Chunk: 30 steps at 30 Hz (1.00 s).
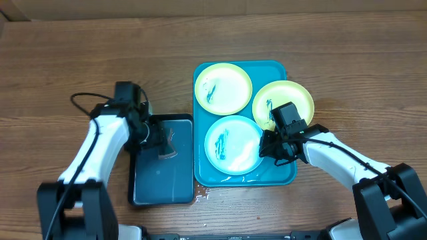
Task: Clean dirty plates on tray and stack at the side
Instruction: 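Lift the sponge with the left gripper and move it onto the front plate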
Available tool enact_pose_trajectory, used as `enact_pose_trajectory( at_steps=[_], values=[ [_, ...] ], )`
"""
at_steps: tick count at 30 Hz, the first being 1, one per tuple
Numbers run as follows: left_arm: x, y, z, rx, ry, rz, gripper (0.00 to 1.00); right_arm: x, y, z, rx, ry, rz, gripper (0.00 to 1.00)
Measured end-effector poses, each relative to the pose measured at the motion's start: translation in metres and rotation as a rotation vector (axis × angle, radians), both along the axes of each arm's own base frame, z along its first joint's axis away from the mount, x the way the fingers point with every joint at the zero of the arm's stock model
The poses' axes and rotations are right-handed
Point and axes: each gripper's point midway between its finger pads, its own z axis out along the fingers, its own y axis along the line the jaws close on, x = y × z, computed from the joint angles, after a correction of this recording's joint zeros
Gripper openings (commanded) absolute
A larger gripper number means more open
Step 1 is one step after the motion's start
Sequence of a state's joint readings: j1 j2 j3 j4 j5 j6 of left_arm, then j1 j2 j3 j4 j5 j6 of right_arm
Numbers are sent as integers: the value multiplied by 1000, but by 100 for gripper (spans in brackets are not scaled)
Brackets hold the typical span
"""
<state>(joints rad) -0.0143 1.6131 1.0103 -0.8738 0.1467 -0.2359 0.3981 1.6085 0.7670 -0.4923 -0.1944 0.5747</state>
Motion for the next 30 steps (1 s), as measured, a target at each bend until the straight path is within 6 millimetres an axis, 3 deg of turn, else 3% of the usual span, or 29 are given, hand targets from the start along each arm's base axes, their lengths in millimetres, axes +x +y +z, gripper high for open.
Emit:
enact_pose_trajectory(
  at_steps=[6, 9, 11, 18, 22, 25, 30],
  values=[
    [9, -20, -32, 18, 30, -58, 40, 0, 0, 0, -1, -3, 5, 7],
    [8, -23, -35, 90, 31, -74, 23, 0, 0, 0, -2, -5, 10, 7],
    [7, -22, -36, 135, 29, -64, 4, 1, 0, 0, -3, -6, 11, 7],
    [7, -18, -36, 171, 31, -12, 4, 1, 0, 0, -5, -9, 15, 7],
    [-4, -19, -29, 167, 96, -22, 4, 1, 0, 0, -6, -8, 16, 7],
    [-4, -19, -10, 173, 139, -32, 4, 1, -1, 0, -7, -8, 16, 7],
    [26, -24, 26, 163, 62, -49, 4, 1, -1, 0, -12, -10, 14, 8]
  ],
)
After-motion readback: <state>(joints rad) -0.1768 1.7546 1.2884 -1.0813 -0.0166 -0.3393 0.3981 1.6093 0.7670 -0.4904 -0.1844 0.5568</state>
